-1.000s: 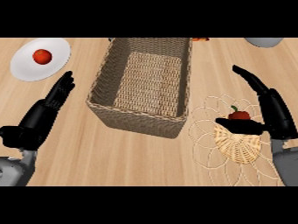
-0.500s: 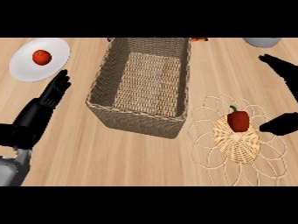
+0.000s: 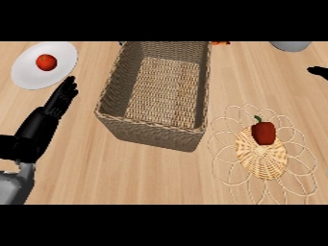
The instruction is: Pick the bell pepper from the placemat and place it in the basket
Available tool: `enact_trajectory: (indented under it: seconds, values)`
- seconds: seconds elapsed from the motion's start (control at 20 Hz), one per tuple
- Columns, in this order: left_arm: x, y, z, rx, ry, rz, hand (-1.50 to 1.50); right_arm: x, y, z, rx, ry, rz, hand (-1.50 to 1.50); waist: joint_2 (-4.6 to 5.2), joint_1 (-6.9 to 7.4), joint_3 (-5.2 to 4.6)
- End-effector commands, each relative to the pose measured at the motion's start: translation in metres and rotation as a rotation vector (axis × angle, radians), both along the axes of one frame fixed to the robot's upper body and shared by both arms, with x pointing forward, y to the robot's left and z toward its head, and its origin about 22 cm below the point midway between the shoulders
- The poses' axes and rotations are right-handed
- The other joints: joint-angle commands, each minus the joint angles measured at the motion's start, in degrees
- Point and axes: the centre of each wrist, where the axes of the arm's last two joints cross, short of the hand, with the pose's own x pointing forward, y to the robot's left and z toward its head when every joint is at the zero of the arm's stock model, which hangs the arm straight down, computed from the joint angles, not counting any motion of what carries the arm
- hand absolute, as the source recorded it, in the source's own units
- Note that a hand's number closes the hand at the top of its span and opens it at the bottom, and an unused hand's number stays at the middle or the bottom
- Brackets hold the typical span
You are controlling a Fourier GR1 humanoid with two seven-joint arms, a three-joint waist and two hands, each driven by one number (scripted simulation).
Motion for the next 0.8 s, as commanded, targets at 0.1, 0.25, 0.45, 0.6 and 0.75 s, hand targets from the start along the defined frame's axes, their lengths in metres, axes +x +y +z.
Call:
enact_trajectory:
  seconds: [0.1, 0.25, 0.45, 0.6, 0.75]
  values:
    - [0.011, -0.008, 0.003, 0.010, -0.013, -0.008, 0.00, -0.019, -0.013, 0.014, 0.014, 0.015, -0.022, -1.50, 0.20, 0.32, 0.07]
    - [0.009, -0.002, -0.004, -0.001, 0.001, -0.001, 0.00, -0.012, -0.031, -0.011, 0.016, -0.001, -0.030, -1.50, 0.31, 0.58, 0.10]
    - [0.001, 0.008, -0.011, -0.007, -0.022, -0.022, 0.00, -0.015, -0.022, -0.040, 0.084, -0.050, -0.062, -1.50, 0.32, 0.71, 0.11]
    - [0.001, 0.008, 0.001, 0.011, -0.012, -0.026, 0.00, -0.022, -0.030, -0.074, 0.117, -0.041, -0.050, -1.50, 0.27, 0.59, 0.13]
    - [-0.007, 0.006, 0.004, 0.010, 0.003, -0.029, 0.00, -0.001, -0.016, -0.088, 0.118, -0.065, -0.066, -1.50, 0.29, 0.99, 0.11]
